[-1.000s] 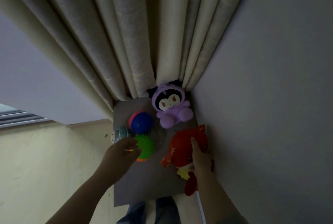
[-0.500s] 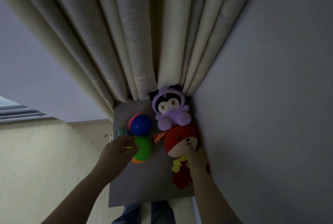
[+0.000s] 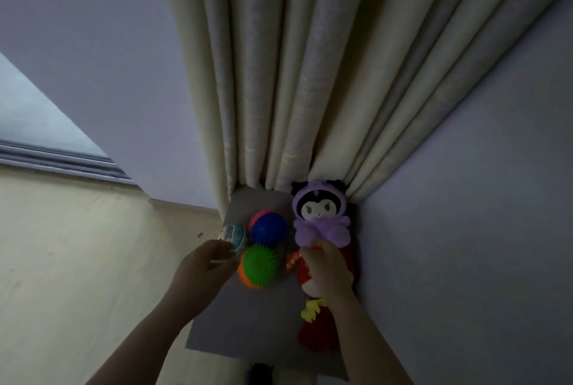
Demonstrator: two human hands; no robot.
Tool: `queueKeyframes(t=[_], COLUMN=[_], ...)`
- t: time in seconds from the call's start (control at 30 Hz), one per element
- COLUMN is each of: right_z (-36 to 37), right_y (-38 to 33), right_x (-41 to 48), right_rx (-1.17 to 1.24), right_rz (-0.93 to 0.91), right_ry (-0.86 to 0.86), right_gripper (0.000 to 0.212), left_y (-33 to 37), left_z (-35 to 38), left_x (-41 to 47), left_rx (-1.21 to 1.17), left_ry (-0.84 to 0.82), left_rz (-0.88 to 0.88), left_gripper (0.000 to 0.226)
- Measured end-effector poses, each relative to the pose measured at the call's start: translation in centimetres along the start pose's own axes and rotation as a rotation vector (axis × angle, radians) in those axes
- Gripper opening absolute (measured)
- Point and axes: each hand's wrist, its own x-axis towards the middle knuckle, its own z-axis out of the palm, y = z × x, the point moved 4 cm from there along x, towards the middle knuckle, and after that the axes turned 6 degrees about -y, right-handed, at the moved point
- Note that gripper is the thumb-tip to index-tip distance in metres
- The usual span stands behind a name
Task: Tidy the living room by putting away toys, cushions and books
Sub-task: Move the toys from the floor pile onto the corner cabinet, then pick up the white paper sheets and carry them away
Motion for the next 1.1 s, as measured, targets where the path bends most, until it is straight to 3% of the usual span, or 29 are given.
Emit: queueKeyframes(t=[0.1,0.33,0.47,0.67,0.8,1.1], right_z=[1.5,10.4,18.6,32.4,42.2,57.0], right_y=[-2.6,-10.7,-14.5,-18.8,-19.4,-20.9], right_x=[-0.7,-3.5,-7.7,-16.6,-24.3,-35.5], right_rx=[0.091,0.009,-0.091,-0.180,-0.261,-0.367], right_rz=[0.071,-0.153,-0.213,-0.345,-0.406,-0.497], right_ry=[0.009,-0.239,-0.393,-0.549,-0.702,-0.876], right_gripper=[0.025,0.027,0.035,0.031,0.027,0.029], left_y=[-0.8,-7.0,-13.5,-23.7,-31.4,-43.4], left_z=[-2.0,-10.1,-14.6,-20.1,-23.3,-26.8], left_x=[-1.2,-7.7,-14.1,-25.9,-34.7,-46.8], left_rx=[-0.022,-0.255,-0.413,-0.561,-0.614,-0.775], left_ry=[0.053,0.287,0.439,0.632,0.790,0.987], left_rz=[-0.016,-0.098,-0.173,-0.250,-0.294,-0.415], left_gripper=[0.025,0.029,0.023,0.020,0.019,0.021])
